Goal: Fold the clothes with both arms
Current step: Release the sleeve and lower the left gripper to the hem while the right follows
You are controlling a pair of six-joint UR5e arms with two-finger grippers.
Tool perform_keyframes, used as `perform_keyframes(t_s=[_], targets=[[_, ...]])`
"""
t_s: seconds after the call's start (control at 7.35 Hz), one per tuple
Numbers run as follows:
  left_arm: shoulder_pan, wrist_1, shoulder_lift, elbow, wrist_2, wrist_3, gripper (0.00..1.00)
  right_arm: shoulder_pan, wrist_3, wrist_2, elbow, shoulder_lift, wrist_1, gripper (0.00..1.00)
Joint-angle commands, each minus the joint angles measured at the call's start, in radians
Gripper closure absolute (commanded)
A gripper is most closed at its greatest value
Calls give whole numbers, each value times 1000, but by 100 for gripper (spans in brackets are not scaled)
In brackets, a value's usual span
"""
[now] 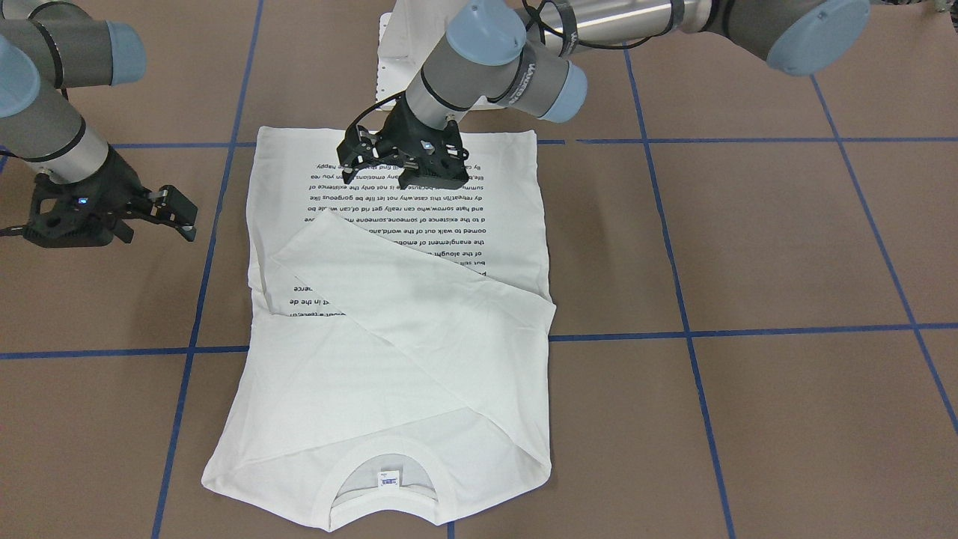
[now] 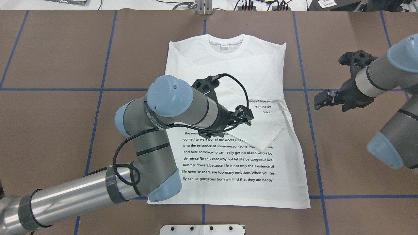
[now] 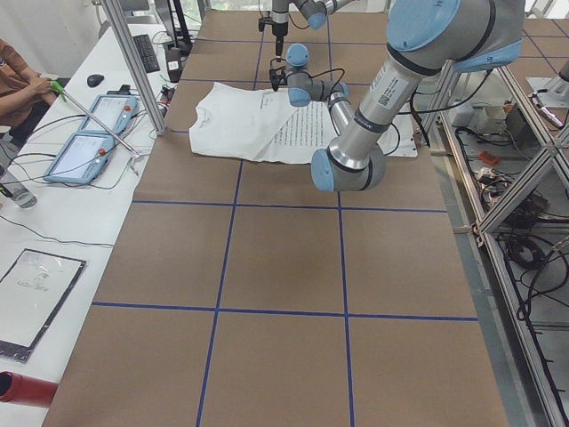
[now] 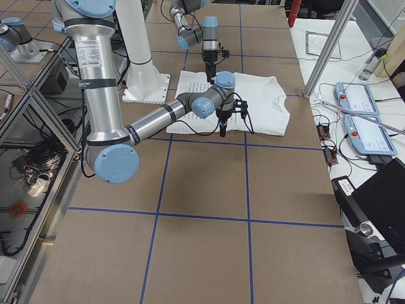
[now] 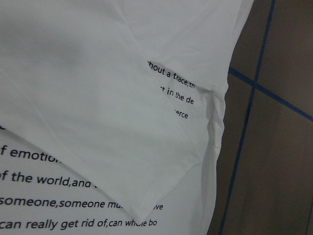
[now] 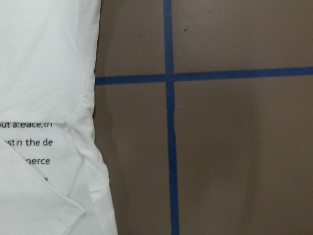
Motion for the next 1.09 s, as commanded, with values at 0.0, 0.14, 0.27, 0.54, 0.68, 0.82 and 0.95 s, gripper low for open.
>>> perform_keyframes(t_s=[0.0, 0.14, 0.27, 0.54, 0.68, 0.82, 0.95], targets=[[-1, 242, 129, -238, 7, 102, 0, -212, 240, -153, 85, -89, 111, 0], [0, 278, 202, -323, 11, 146, 0, -317, 335, -216, 87, -121, 178, 0], [2, 280, 294, -413, 23, 174, 0, -436, 430, -335, 95, -185, 280, 0], [6, 280, 392, -494, 52, 223, 0, -564, 498, -416, 147, -257, 300, 0], [6, 280, 393, -494, 52, 223, 0, -626, 527, -456, 147, -267, 298, 0], [6, 279, 393, -495, 52, 223, 0, -661, 544, -467, 148, -270, 294, 1], [8, 279, 393, -495, 52, 223, 0, -677, 544, -470, 151, -285, 269, 2]])
